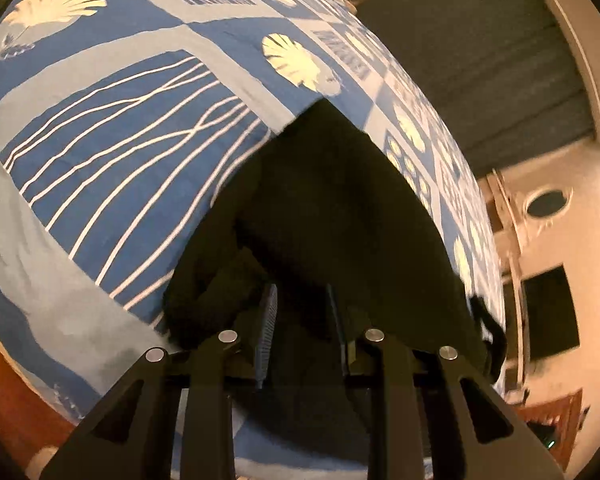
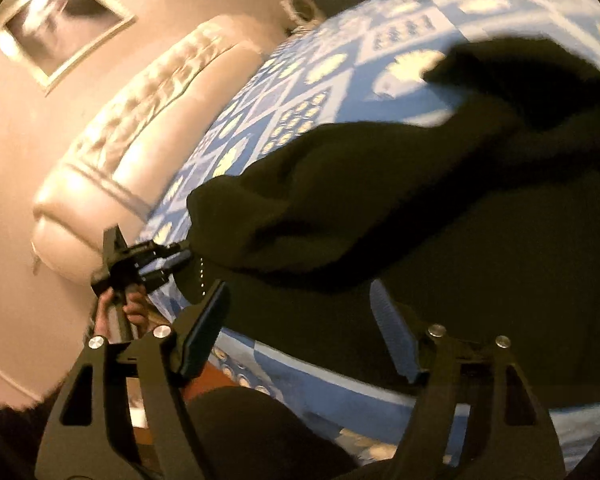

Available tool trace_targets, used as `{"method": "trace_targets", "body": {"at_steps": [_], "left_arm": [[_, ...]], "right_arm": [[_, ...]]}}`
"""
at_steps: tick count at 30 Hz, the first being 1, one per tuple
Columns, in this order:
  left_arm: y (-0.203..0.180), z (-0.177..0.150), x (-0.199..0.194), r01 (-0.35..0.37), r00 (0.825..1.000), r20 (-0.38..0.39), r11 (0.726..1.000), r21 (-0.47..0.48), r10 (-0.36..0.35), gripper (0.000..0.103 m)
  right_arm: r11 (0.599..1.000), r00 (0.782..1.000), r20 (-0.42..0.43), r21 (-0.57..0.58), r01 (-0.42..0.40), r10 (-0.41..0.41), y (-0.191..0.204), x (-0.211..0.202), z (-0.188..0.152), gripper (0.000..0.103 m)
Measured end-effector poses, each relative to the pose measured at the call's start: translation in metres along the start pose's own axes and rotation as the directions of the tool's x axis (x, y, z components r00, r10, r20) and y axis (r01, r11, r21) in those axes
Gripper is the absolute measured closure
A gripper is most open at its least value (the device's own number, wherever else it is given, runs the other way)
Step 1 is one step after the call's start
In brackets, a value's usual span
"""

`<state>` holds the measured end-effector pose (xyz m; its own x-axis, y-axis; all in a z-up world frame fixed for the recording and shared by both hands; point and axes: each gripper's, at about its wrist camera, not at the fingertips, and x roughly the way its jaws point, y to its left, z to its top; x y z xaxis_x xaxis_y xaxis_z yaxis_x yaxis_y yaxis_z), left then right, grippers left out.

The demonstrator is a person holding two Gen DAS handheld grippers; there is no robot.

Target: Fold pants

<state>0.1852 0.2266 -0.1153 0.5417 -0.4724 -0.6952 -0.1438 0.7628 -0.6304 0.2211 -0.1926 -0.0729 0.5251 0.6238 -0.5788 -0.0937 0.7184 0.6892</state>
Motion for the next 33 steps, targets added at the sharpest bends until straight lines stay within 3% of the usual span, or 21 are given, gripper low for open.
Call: {"method": "trace_targets", "body": {"at_steps": [4,7,15,20,22,24,26,30,33], "left_arm": [[0.01,0.006,0.005,0.029,0.999,0.033,0.996,-0.089,-0.026,0.077],[0.013,0.01,0.008,0.042,0.998,0.041,0.991,-0.125,-0.037,0.077],[0.024,0.012,0.003,0.127,0.99,0.083,0.963,-0.237,-0.11,0.077],[0.025,0.011,0.006,0.131,0.99,0.081,0.965,-0.226,-0.115,0.077],[0.027,0.015,0.007,0.14,0.989,0.081,0.961,-0.24,-0.124,0.077],[0.027,0.017,0.009,0.124,0.991,0.069,0.964,-0.234,-0.111,0.09],[0.03,0.015,0.007,0.132,0.99,0.07,0.962,-0.241,-0.119,0.092],[0.04,0.009,-0.002,0.21,0.976,0.122,0.927,-0.312,-0.18,0.092],[0.036,0.006,-0.007,0.195,0.978,0.129,0.938,-0.285,-0.165,0.092]], "right_arm": [[0.998,1.0,0.003,0.068,-0.005,0.005,-0.013,0.0,-0.004,0.029],[0.996,1.0,0.002,0.084,-0.003,0.003,-0.015,0.003,-0.007,0.024],[0.996,1.0,-0.002,0.087,-0.015,0.016,-0.014,0.005,-0.009,0.022],[0.995,1.0,-0.006,0.096,-0.01,0.011,-0.016,0.008,-0.007,0.022],[0.991,1.0,0.001,0.13,-0.014,0.014,-0.019,0.009,-0.006,0.021],[0.982,0.999,0.019,0.185,-0.032,0.029,-0.023,0.008,-0.005,0.018],[0.971,0.998,0.039,0.233,-0.047,0.039,-0.028,0.007,-0.003,0.016],[0.937,0.997,0.074,0.343,-0.06,0.036,-0.041,0.009,0.002,0.016],[0.918,0.996,0.094,0.395,-0.042,0.005,-0.045,0.017,0.013,0.016]]}}
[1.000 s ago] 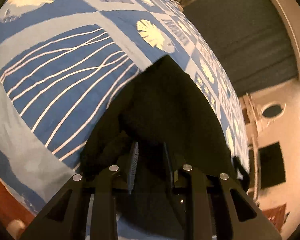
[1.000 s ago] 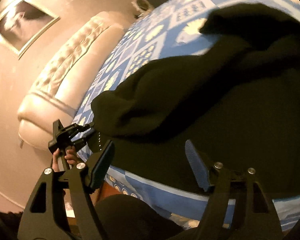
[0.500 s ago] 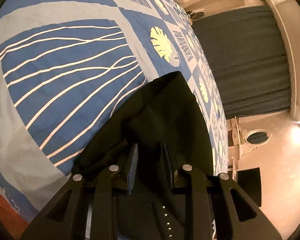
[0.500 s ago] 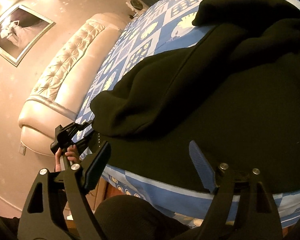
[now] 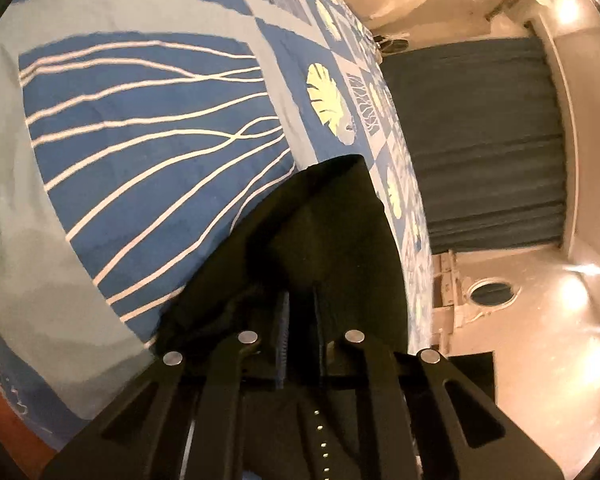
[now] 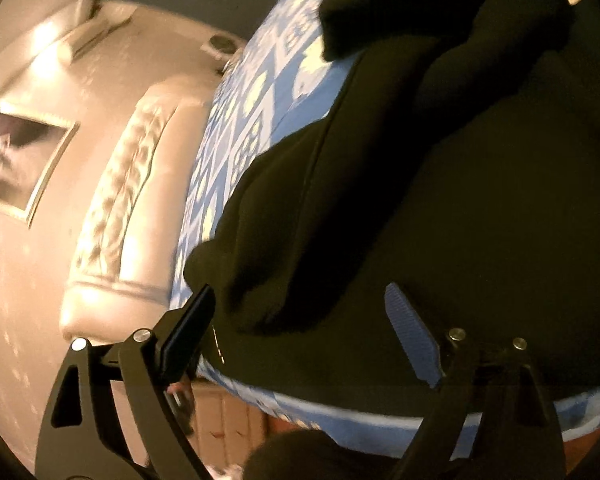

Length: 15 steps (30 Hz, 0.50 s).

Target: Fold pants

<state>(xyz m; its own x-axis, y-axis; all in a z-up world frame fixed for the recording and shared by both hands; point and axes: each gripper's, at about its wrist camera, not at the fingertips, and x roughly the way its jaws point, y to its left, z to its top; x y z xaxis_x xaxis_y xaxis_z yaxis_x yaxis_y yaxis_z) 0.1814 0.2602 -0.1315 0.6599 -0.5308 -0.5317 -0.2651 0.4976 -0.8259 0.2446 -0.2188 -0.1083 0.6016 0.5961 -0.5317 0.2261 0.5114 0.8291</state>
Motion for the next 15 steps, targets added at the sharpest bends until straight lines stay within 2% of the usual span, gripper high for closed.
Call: {"method": "trace_targets", "body": {"at_steps": [2,5,6,7,8,10,15], "left_arm": [[-0.006,-0.002,0.001,-0.045,0.999,0.002,0.997,0.056,0.045,0.092],[-0.008,-0.002,0.005,-0.07,0.998,-0.001,0.994,0.084,0.071,0.092],[-0.009,-0.001,0.007,-0.074,0.997,-0.005,0.993,0.09,0.075,0.092],[-0.009,0.0,0.009,-0.078,0.997,-0.007,0.993,0.093,0.079,0.092],[-0.009,0.001,0.009,-0.077,0.997,-0.009,0.992,0.096,0.078,0.092],[-0.009,0.003,0.009,-0.078,0.997,-0.013,0.992,0.097,0.08,0.092],[-0.02,0.006,0.001,-0.079,0.997,0.01,0.989,0.121,0.078,0.092]], "right_arm": [[0.999,0.999,0.013,-0.015,0.034,-0.034,0.006,0.007,0.005,0.016],[0.992,0.995,0.018,-0.076,0.101,-0.1,0.015,0.022,0.012,0.019],[0.987,0.992,0.012,-0.106,0.122,-0.122,0.018,0.028,0.013,0.039],[0.985,0.992,0.0,-0.115,0.126,-0.127,0.017,0.032,0.014,0.073],[0.985,0.991,-0.012,-0.109,0.133,-0.135,0.013,0.035,0.015,0.083],[0.99,0.993,-0.016,-0.084,0.113,-0.115,0.007,0.035,0.015,0.087],[0.996,1.0,0.012,-0.09,0.028,-0.027,0.019,0.013,0.01,0.088]]}}
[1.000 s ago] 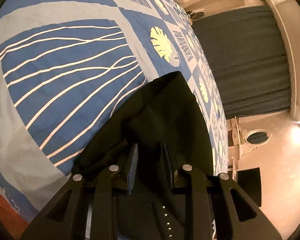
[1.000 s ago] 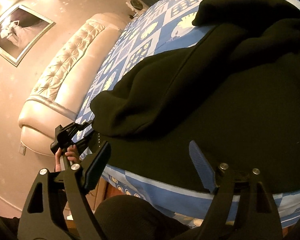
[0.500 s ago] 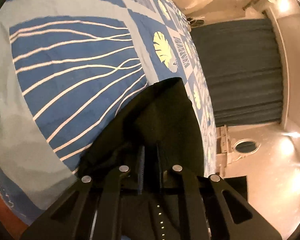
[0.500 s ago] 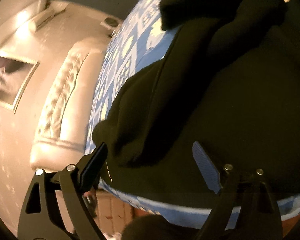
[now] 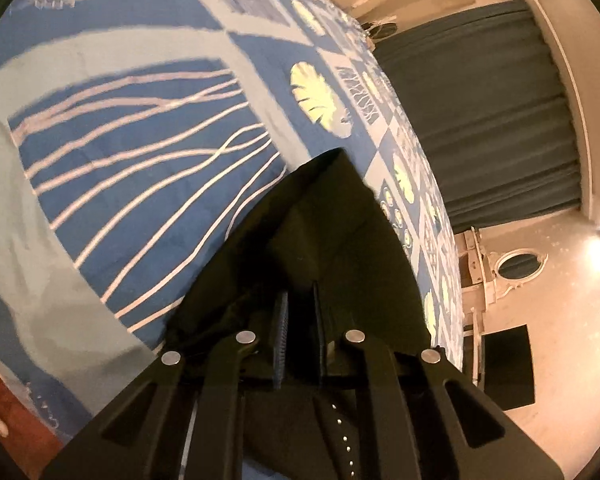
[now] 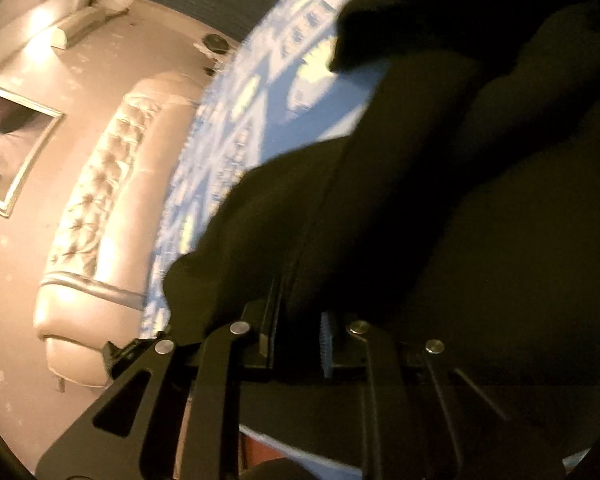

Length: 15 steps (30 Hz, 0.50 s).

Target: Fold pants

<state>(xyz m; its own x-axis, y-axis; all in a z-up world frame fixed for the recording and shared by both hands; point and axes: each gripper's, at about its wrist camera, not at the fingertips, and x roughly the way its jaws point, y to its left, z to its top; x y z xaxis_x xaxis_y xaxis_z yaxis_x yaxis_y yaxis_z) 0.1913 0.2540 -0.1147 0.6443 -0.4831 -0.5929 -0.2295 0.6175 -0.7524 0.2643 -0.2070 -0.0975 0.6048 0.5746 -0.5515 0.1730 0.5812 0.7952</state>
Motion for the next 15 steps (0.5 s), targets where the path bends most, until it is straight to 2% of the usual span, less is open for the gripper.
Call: {"method": "trace_targets", "body": {"at_steps": [6,7,15], "left_arm": [[-0.017,-0.003,-0.026,-0.008,0.999,0.032,0.997,0.077,0.006,0.092],[-0.017,-0.005,-0.031,-0.024,0.998,0.057,0.998,0.063,0.021,0.092],[0.019,-0.017,-0.034,-0.034,0.999,0.008,0.999,-0.009,0.034,0.091]], "right_arm": [[0.999,0.999,-0.003,-0.011,-0.053,0.053,0.007,-0.029,-0.012,0.088],[0.998,0.998,-0.009,-0.005,-0.055,0.055,0.003,-0.033,-0.015,0.088],[0.998,0.996,-0.092,0.057,-0.017,0.022,-0.029,-0.03,-0.042,0.095]]}}
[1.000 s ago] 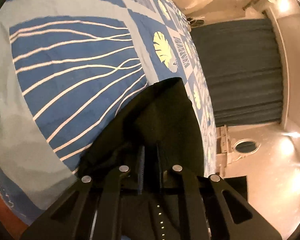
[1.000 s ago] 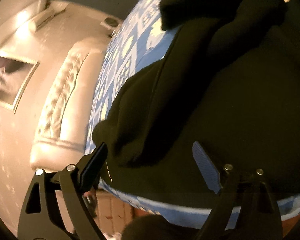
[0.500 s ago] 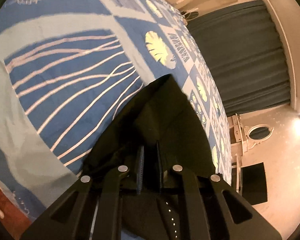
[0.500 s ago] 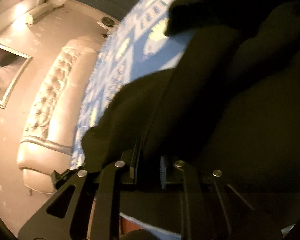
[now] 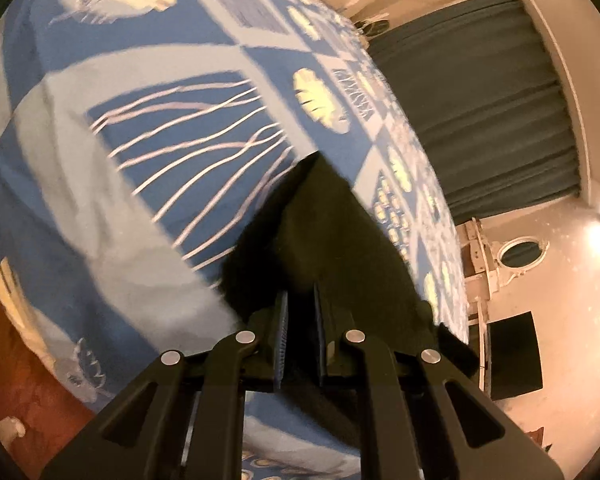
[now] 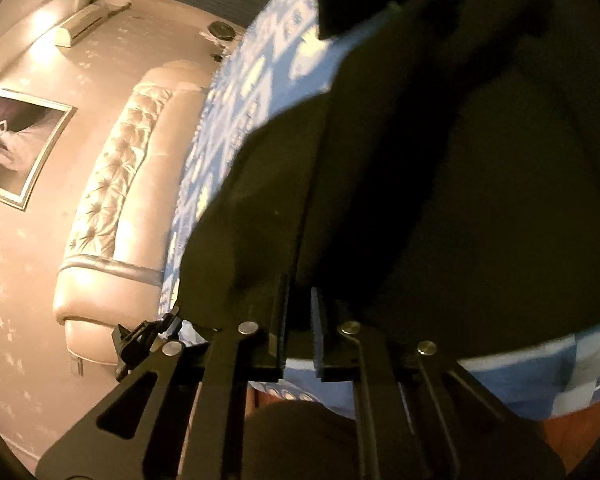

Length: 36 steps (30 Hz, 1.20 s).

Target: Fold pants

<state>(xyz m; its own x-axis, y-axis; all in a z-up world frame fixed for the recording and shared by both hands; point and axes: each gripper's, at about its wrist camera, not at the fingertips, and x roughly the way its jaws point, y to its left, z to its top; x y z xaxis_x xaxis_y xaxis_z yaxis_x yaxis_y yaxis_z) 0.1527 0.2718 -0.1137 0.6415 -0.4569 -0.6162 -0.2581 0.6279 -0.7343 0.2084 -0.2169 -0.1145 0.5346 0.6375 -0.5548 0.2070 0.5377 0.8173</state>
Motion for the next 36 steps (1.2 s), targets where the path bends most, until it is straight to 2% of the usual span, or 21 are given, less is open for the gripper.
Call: {"method": "trace_targets", "body": {"at_steps": [2,4,7,9,12,14,15,16,17,22,26,29,31,33,35,36], "left_arm": [[0.006,-0.002,0.005,0.004,1.0,-0.008,1.0,-0.017,-0.004,0.09],[0.008,-0.003,0.005,0.009,1.0,-0.002,1.0,-0.013,-0.009,0.09],[0.004,-0.002,0.007,-0.003,1.0,0.001,1.0,0.014,0.003,0.09],[0.004,-0.001,0.008,-0.002,1.0,0.0,1.0,0.015,0.002,0.09],[0.006,0.0,0.008,0.007,1.0,-0.005,1.0,0.003,-0.006,0.09],[0.007,0.0,0.007,0.01,1.0,-0.008,1.0,-0.004,-0.011,0.09],[0.008,0.001,0.008,0.011,1.0,-0.009,1.0,-0.008,-0.012,0.09],[0.008,0.001,0.008,0.012,1.0,-0.01,1.0,-0.013,-0.012,0.09],[0.009,0.002,0.008,0.011,1.0,-0.009,1.0,-0.012,-0.011,0.09],[0.009,0.002,0.002,0.026,1.0,0.01,0.999,-0.027,-0.026,0.09],[0.008,-0.005,-0.007,0.025,0.999,0.03,0.999,-0.02,-0.025,0.09],[0.014,-0.011,-0.008,0.024,1.0,0.019,0.999,-0.024,-0.024,0.09],[0.025,-0.012,-0.003,0.016,1.0,0.007,0.999,-0.045,-0.016,0.085],[0.032,-0.01,0.0,0.046,0.999,0.001,0.995,-0.085,-0.046,0.081],[0.038,-0.009,0.0,0.086,0.996,-0.002,0.989,-0.117,-0.087,0.08],[0.04,-0.009,-0.001,0.1,0.995,-0.001,0.987,-0.124,-0.101,0.075]], "right_arm": [[1.0,1.0,-0.011,0.022,0.005,-0.005,-0.006,0.002,-0.001,0.095],[0.998,1.0,-0.008,0.067,-0.018,0.018,-0.012,0.003,0.0,0.09],[0.997,0.999,0.029,0.08,-0.019,0.017,-0.009,0.001,0.003,0.064],[0.997,0.999,0.04,0.072,-0.013,0.011,-0.003,0.004,0.007,0.052],[0.998,0.999,0.037,0.063,0.02,-0.023,0.001,0.011,0.011,0.045],[0.998,0.999,0.031,0.035,0.043,-0.044,0.005,0.015,0.014,0.046],[0.998,0.998,0.026,0.022,0.056,-0.056,0.005,0.016,0.016,0.057],[0.998,0.998,0.024,0.017,0.057,-0.057,0.003,0.017,0.016,0.087],[0.999,0.998,0.028,0.024,0.046,-0.047,0.001,0.016,0.016,0.091],[0.999,0.998,0.048,-0.03,-0.026,0.028,0.019,-0.007,0.003,0.094],[0.998,0.999,0.022,-0.045,-0.041,0.042,0.025,-0.021,-0.009,0.095],[1.0,1.0,-0.001,-0.028,-0.003,0.003,0.009,-0.02,-0.015,0.095],[1.0,1.0,-0.023,0.01,0.008,-0.008,-0.004,-0.013,-0.017,0.095],[0.999,0.999,-0.04,0.042,0.024,-0.023,-0.016,-0.007,-0.019,0.095],[0.997,0.999,-0.049,0.078,0.008,-0.004,-0.024,-0.006,-0.021,0.094],[0.997,0.999,-0.053,0.079,-0.004,0.009,-0.023,-0.009,-0.021,0.088]]}}
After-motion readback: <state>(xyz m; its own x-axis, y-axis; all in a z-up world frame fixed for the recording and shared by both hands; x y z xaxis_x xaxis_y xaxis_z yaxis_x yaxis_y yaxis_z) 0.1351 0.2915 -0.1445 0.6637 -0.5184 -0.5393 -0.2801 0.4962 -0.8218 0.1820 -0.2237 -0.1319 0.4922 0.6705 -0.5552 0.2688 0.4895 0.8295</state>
